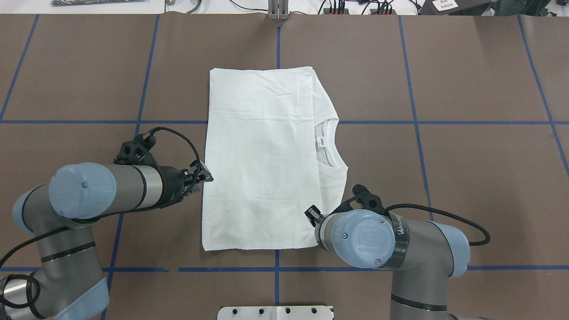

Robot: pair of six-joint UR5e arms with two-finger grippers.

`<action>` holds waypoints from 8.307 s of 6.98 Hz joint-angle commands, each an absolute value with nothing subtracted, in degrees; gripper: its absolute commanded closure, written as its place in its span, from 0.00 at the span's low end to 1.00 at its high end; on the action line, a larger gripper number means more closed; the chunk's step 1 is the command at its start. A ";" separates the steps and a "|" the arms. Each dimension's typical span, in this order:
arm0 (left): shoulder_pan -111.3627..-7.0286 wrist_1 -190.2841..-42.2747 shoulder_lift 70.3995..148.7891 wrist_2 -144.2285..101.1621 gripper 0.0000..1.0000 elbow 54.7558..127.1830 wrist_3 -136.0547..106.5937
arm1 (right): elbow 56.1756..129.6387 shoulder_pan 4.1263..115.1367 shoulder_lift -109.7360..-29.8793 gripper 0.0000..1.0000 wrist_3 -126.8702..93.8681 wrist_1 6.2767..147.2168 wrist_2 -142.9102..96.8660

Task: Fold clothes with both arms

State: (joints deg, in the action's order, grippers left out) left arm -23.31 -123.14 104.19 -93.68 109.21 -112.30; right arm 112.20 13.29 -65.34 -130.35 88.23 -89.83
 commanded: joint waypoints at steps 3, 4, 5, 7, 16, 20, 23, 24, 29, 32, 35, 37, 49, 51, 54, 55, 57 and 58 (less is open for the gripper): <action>-16.53 -120.59 102.92 -91.32 0.50 109.86 -117.14 | 113.64 13.36 -65.48 1.00 -130.34 88.33 -89.91; -15.83 -118.50 102.92 -91.32 0.50 110.56 -117.33 | 113.82 13.36 -65.74 1.00 -130.34 88.33 -89.91; -15.04 -116.82 102.83 -91.32 0.47 111.70 -117.33 | 113.82 13.27 -65.74 1.00 -130.34 88.33 -89.91; -13.11 -114.00 102.75 -91.32 0.47 112.68 -118.12 | 113.82 13.27 -65.83 1.00 -130.34 88.33 -89.91; -11.25 -113.73 102.83 -91.32 1.00 113.20 -120.41 | 113.99 13.36 -65.83 1.00 -130.43 88.33 -89.91; -3.80 -108.81 101.78 -91.41 1.00 124.08 -125.84 | 120.84 7.48 -71.28 1.00 -133.50 89.11 -89.47; -5.17 -108.72 101.51 -91.49 1.00 127.87 -126.04 | 127.18 8.16 -70.76 1.00 -133.59 97.91 -89.56; -8.75 -108.72 101.69 -92.02 1.00 128.14 -123.95 | 126.92 11.39 -69.79 1.00 -132.55 97.74 -89.91; -24.22 -108.72 110.11 -92.28 1.00 120.26 -103.49 | 110.70 31.94 -57.41 1.00 -114.82 93.55 -100.15; -33.46 -110.64 114.52 -95.98 1.00 110.77 -95.48 | 91.12 38.31 -46.19 1.00 -113.38 84.48 -104.50; -37.43 -123.37 117.75 -96.06 1.00 95.24 -93.87 | 75.37 40.34 -38.34 1.00 -109.98 77.79 -104.85; -39.71 -129.86 121.71 -96.06 1.00 84.36 -93.43 | 66.94 40.69 -37.62 0.88 -109.16 69.40 -104.77; -75.91 -133.59 106.89 -123.30 0.00 75.86 -18.10 | 69.94 81.62 -66.08 0.00 -22.08 76.56 -130.52; -80.31 -131.15 104.77 -132.74 0.00 76.37 -10.65 | 75.72 83.58 -66.09 0.00 -3.32 98.33 -130.43; -83.58 -119.30 100.84 -133.60 0.00 87.85 -10.20 | 81.99 85.15 -70.41 0.00 -3.78 99.66 -131.30; -83.50 -118.83 98.29 -132.46 0.00 89.11 -10.11 | 82.09 85.60 -73.45 0.00 -2.91 99.06 -133.66; -83.32 -119.44 95.47 -132.45 0.00 87.98 -10.11 | 87.87 85.61 -78.38 0.00 -3.95 97.12 -133.16; -83.32 -119.79 92.58 -132.89 0.00 88.07 -10.19 | 87.98 85.52 -79.53 0.00 -3.96 97.03 -133.15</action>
